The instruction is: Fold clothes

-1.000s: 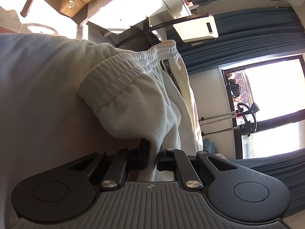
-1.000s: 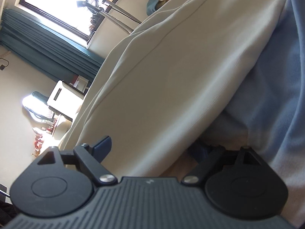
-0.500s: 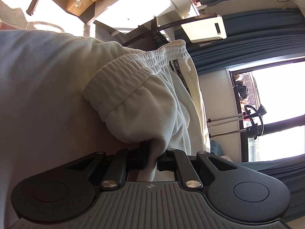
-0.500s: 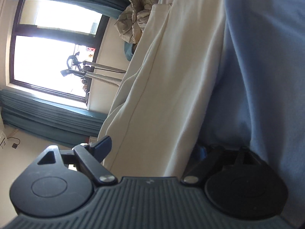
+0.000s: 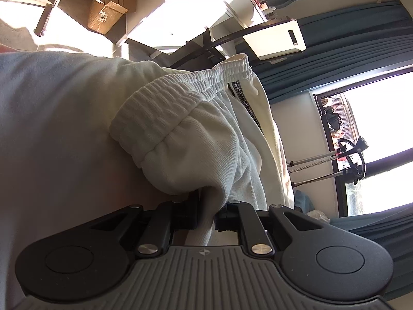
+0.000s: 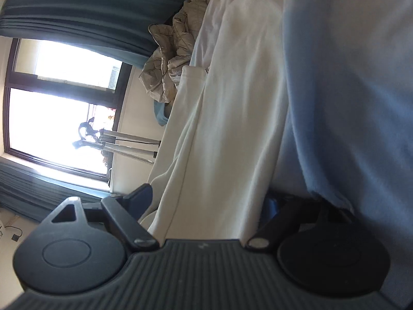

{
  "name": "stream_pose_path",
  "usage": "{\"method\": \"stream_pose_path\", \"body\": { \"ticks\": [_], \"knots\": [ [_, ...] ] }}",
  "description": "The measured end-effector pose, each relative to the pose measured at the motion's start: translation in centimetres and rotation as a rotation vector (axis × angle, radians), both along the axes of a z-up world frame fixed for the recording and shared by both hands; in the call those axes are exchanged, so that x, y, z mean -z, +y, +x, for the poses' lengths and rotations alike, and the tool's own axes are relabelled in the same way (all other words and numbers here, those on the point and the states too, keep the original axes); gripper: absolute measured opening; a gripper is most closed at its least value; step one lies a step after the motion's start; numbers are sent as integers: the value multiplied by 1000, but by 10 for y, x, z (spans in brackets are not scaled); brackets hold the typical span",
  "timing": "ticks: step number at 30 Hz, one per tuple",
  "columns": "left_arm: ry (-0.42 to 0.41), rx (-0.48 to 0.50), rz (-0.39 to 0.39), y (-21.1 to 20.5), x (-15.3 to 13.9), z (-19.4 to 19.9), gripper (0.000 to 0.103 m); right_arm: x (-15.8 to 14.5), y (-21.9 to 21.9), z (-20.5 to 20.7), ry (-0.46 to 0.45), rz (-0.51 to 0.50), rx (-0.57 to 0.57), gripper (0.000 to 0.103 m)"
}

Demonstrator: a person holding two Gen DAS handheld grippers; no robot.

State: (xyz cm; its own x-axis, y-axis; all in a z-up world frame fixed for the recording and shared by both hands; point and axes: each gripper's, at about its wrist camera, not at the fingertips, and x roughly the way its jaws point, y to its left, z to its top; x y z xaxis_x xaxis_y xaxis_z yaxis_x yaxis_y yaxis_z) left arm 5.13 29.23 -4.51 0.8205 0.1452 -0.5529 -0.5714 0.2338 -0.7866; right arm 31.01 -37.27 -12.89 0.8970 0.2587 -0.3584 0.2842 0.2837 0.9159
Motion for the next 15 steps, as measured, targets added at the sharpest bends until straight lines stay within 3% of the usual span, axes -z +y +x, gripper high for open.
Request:
{"method": "stream_pose_path", "body": {
  "ticks": [4, 9, 12, 14, 15],
  "knots": [
    [-12, 2, 11, 0, 0, 5, 15, 3, -25, 23, 60, -23, 2, 61],
    [-17, -20, 4, -1, 5, 10, 15, 4, -50, 41, 43, -101, 28, 61],
    [-8, -21, 32, -4, 5, 16, 15, 16, -71, 41, 24, -68, 113, 58],
    [3, -24, 58, -6, 5, 20, 15, 19, -81, 38, 22, -87, 190, 44],
    [6, -26, 67, -7, 6, 22, 15, 22, -86, 35, 16, -83, 229, 44]
  ]
}}
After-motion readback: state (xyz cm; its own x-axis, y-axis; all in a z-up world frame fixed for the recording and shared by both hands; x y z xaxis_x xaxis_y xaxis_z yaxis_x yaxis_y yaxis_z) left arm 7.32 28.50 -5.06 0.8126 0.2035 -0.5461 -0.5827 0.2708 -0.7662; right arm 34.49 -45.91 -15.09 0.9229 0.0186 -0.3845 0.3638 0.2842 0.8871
